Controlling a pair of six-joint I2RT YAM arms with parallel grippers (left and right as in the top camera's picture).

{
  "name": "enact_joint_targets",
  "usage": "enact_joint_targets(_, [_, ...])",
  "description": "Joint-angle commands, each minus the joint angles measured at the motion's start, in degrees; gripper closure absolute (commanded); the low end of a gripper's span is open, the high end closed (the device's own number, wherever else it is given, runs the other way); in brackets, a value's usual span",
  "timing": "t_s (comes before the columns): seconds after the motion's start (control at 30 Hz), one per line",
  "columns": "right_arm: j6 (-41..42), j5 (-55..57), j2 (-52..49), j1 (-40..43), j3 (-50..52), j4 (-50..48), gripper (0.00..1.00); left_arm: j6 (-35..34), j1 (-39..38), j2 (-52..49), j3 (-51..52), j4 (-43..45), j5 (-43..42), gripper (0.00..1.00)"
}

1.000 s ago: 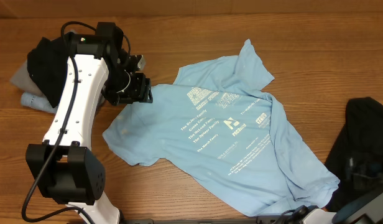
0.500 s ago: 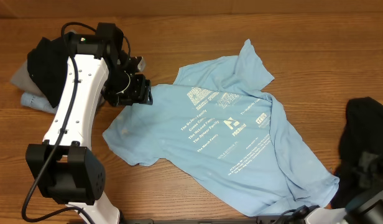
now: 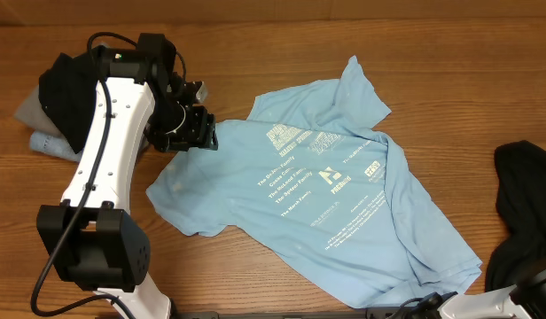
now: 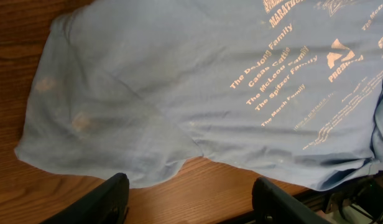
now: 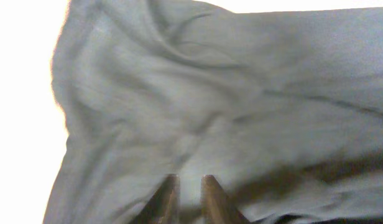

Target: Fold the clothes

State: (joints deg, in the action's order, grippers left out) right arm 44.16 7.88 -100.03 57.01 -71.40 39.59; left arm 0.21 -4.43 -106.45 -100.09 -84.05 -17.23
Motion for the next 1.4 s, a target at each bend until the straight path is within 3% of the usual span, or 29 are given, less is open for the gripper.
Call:
enact_joint_targets(0.0, [-7.04,-21.11,0.92,-0.13,-4.55,0.63,0.64,0.94,-0.11,1.57,-0.13,0.04,-0.83,0.32])
enact_joint_targets(0.1, [-12.79,-40.33,2.43,-2.19,-5.73,0.66,0.64,1.2,-0.11,1.57,-0.15,0.2,-1.68,0.29])
enact_joint_targets(0.17, [-16.13,-46.49,3.17,-5.05,-5.73,1.51,0.64,2.19,-0.11,1.57,-0.15,1.09,-4.66,0.27])
enact_joint_targets(0.3, [-22.05,-46.75,3.1,-13.38,-5.7,8.55,0.62,6.19,-0.15,1.57,-0.13,3.74,-13.25,0.27])
enact_joint_targets(0.43, [-26.86,-43.06,2.93,-24.24,-5.7,13.62,0.59,9.05,-1.42,1.51,-0.13,10.03,-14.34,0.47])
enact_joint_targets(0.63, [-26.86,-41.4,2.95,-34.21,-5.73,14.69,0.59,11.06,-9.38,-2.34,-0.13,25.29,-3.56,0.59])
enact_joint_targets(0.77, [-27.87,-41.4,2.95,-36.06,-5.73,17.25,0.59,11.41,-12.11,-7.93,-0.13,32.17,1.46,0.96])
enact_joint_targets(1.13, [-29.64,-40.92,2.95,-36.39,-5.73,23.19,0.59,11.39,-12.66,-24.72,-0.13,50.58,0.72,0.96])
enact_joint_targets(1.37, [-29.62,-40.92,2.95,-36.39,-5.73,23.76,0.6,11.39,-12.66,-31.17,-0.13,55.21,1.64,0.96])
